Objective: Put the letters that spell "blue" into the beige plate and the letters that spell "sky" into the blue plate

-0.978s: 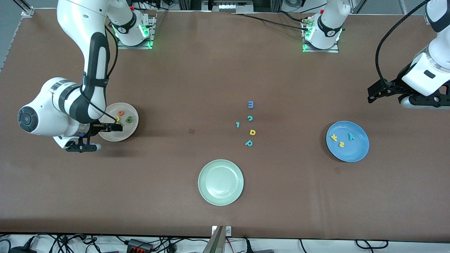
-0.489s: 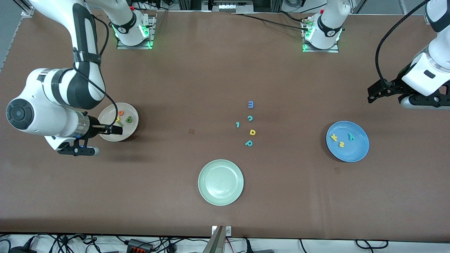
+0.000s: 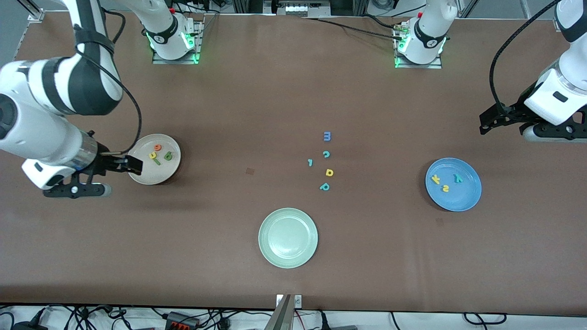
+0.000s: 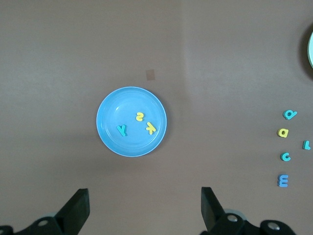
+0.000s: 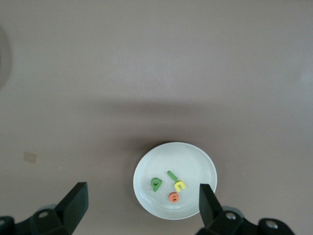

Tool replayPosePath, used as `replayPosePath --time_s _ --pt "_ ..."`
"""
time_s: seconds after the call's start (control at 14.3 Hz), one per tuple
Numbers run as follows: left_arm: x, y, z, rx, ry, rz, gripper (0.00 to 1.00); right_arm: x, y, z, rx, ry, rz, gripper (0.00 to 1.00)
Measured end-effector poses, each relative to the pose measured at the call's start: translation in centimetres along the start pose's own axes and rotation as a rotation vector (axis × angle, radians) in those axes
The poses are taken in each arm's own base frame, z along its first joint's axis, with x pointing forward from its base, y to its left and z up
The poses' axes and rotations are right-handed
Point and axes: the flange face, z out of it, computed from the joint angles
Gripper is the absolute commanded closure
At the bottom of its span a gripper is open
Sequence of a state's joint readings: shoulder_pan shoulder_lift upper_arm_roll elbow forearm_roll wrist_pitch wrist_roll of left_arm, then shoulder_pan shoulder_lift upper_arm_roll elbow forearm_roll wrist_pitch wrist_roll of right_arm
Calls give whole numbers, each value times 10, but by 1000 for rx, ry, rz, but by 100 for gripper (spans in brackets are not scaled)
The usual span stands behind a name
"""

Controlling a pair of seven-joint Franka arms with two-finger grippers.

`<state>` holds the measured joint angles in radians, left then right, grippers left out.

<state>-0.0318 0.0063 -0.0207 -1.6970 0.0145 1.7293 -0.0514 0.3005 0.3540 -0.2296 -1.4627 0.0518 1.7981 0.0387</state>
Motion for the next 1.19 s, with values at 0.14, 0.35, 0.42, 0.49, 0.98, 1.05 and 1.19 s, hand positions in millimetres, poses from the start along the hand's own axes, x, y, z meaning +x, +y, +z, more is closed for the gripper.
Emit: replayPosePath --time_s 0.14,0.35,0.42,0.49,0.98,1.05,1.19 --pt "0 0 0 0 0 0 0 0 25 -19 21 32 15 0" --pt "0 0 0 0 0 -1 0 -6 66 -45 36 73 69 0" --pt "0 -1 0 0 -1 -1 0 -10 82 -54 41 85 92 0" --pt "0 -1 0 0 -1 -1 0 -15 98 -62 45 93 113 0" --pt "0 -1 0 0 -5 -1 0 -51 130 -110 29 81 115 0" --pt "-1 -1 1 0 -6 -1 0 -51 128 -110 29 74 109 0" --pt "-1 -1 1 0 -7 -1 0 -53 124 -106 25 46 100 0"
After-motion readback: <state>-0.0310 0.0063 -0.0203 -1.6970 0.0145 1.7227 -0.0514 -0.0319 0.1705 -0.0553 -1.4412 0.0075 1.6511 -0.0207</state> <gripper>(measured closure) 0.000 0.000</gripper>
